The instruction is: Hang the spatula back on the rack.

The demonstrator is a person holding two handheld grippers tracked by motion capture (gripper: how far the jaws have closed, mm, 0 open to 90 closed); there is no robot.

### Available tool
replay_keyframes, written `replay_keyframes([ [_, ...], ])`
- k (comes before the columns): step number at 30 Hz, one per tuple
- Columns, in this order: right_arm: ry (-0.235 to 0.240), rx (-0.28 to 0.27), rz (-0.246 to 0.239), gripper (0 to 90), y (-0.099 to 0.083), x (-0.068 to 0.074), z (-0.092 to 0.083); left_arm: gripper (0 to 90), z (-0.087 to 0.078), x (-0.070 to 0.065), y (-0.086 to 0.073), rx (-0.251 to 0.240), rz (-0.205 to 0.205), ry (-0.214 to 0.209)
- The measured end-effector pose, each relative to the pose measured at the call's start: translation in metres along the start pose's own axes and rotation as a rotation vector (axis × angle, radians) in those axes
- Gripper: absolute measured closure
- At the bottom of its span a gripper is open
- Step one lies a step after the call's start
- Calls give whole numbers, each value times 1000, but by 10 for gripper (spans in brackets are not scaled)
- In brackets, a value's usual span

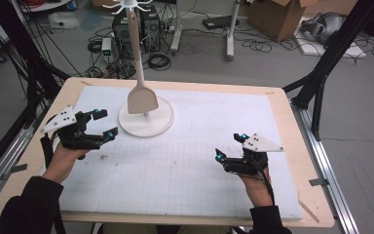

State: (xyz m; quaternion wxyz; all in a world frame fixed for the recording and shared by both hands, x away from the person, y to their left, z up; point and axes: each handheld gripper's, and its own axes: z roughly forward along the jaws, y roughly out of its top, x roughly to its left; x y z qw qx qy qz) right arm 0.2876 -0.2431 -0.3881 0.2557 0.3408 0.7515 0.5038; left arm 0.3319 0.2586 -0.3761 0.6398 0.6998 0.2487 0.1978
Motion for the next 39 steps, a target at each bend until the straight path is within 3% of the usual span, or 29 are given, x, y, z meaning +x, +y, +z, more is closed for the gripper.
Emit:
replay_keyframes([
  [3,1,4,8,163,-6,-1,-2,187,1,-5,-12,10,3,21],
  [10,-27,-16,28,163,-20,-3,-10,188,5,-14,-33,47,-8,1],
  [14,-39,-18,43,163,-26,-1,-13,190,6,-17,-39,43,-14,1],
  [23,-38,-19,40,163,-27,4,-11,199,8,-20,-48,55,-34,8],
  [39,-45,-20,44,163,-28,4,-12,198,9,-17,-49,61,-45,29],
])
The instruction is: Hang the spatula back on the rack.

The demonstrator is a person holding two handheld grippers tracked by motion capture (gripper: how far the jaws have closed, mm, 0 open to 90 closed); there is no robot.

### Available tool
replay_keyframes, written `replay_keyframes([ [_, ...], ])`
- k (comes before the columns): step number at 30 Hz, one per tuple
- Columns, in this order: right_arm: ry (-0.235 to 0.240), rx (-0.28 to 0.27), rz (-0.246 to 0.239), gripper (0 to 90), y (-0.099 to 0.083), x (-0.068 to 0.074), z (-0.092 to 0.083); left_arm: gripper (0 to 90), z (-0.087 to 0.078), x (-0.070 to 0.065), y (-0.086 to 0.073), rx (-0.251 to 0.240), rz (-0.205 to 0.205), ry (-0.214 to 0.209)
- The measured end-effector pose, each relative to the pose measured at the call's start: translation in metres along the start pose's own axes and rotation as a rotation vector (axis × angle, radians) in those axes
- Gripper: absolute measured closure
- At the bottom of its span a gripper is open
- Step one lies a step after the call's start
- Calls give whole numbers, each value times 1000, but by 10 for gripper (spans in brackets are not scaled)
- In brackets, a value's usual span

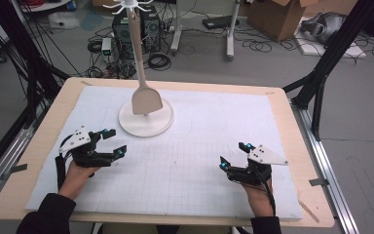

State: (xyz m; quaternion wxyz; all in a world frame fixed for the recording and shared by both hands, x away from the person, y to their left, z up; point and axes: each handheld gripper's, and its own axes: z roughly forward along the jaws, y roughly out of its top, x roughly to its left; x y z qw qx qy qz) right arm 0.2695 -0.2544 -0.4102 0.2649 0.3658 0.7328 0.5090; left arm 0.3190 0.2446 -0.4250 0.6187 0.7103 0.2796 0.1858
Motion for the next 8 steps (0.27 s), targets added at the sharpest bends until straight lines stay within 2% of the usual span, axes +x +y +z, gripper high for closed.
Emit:
replay_keyframes([
  [8,0,-8,4,163,0,-1,0,198,0,2,0,-3,-12,3],
])
